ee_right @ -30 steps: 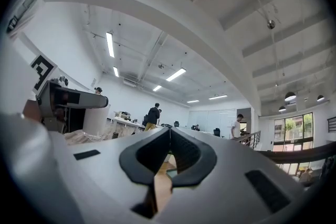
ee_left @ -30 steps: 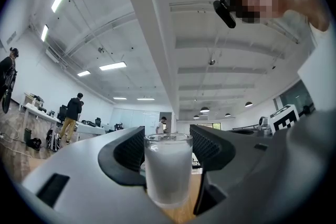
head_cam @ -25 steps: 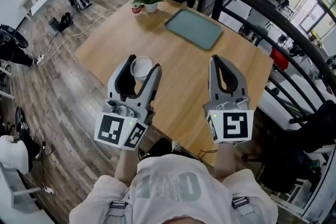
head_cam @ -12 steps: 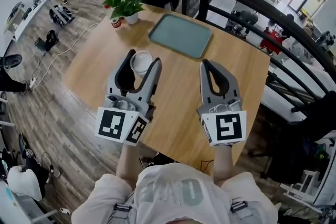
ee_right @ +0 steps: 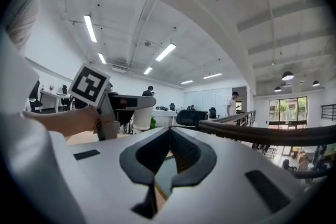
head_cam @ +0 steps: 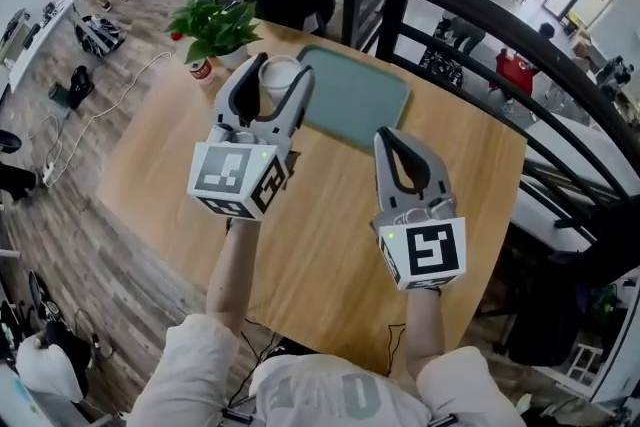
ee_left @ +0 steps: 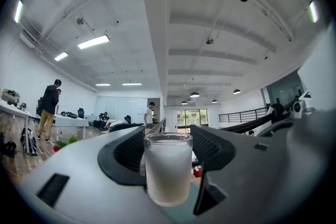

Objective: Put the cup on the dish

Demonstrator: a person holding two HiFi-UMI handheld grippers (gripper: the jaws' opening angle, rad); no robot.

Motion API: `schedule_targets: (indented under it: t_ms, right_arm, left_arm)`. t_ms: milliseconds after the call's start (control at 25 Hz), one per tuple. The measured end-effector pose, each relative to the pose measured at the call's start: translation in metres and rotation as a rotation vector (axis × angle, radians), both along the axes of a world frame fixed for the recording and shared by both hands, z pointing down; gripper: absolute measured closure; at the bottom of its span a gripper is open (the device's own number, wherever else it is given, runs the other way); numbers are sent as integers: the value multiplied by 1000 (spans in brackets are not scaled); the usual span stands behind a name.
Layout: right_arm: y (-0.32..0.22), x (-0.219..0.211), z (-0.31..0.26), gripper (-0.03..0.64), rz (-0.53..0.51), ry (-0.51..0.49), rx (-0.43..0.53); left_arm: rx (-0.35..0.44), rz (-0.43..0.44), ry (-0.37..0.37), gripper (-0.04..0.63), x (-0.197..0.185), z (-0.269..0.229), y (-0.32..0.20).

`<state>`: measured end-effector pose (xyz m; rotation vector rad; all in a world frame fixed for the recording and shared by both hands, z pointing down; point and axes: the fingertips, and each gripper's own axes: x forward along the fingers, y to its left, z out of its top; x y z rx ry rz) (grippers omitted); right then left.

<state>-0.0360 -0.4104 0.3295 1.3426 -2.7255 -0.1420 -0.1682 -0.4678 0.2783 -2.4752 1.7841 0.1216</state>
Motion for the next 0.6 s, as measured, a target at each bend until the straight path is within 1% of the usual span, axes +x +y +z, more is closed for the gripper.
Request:
schedule_targets:
  t_ms: [160,360,600]
  right_arm:
    - [-39,-10,37,598,18,27,-71]
    - [-80,-19,86,598,33,86,-158]
    - [-119,-31,131,598,22,142,-216]
  left_arm:
    - [-59,6,-3,322,-16,32,-79]
    - [-181,14,17,322,-34,97,-168]
    - [-287,2,4,322,-42,183,-242]
